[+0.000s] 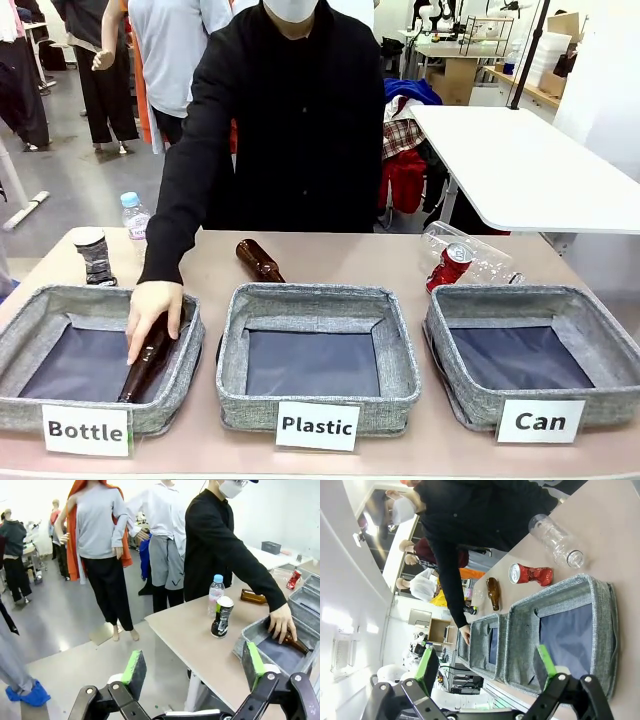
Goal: Sort the can waste into the basket.
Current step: Pick up the can waste from the table and place it in the right Fabric basket.
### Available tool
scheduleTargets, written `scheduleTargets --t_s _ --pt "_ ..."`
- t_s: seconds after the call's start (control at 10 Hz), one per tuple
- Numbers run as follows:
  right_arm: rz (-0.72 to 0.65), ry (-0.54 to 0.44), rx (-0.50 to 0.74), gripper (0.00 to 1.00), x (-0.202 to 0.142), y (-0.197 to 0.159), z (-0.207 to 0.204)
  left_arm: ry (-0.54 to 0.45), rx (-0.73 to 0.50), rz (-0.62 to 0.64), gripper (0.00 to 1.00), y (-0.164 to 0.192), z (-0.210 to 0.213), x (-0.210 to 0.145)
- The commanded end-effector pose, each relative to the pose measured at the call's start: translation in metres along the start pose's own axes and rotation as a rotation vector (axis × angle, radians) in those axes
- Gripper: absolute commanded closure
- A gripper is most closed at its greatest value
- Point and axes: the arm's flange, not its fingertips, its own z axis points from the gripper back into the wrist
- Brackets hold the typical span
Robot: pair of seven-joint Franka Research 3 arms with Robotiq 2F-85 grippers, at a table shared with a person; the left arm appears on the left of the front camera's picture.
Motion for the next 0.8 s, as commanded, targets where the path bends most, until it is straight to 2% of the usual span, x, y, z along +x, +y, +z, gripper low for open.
scheduleTargets --t_s 0.0,0.2,0.3,0.5,0.7 --pt "0.028 -0.012 0.019 0.0 0.004 0.0 0.001 0.013 -0.005 -0.052 0.0 -0.011 -0.021 0.011" --pt "0.028 -0.012 0.019 0.0 0.004 0.0 0.001 0.041 -0.058 -0.088 0.0 -0.017 -0.043 0.018" --pt "0.028 -0.012 0.019 0.0 0.004 0.0 0.001 0.085 -0.094 -0.111 0.0 -0.022 -0.069 0.023" --pt "0.028 -0.012 0.019 0.0 0.004 0.0 0.001 0.21 -0.161 -0.119 0.0 -0.031 -0.149 0.027" --pt "0.028 -0.012 0.019 0.0 0.004 0.0 0.001 0.33 -0.198 -0.203 0.0 -0.033 -0.209 0.028"
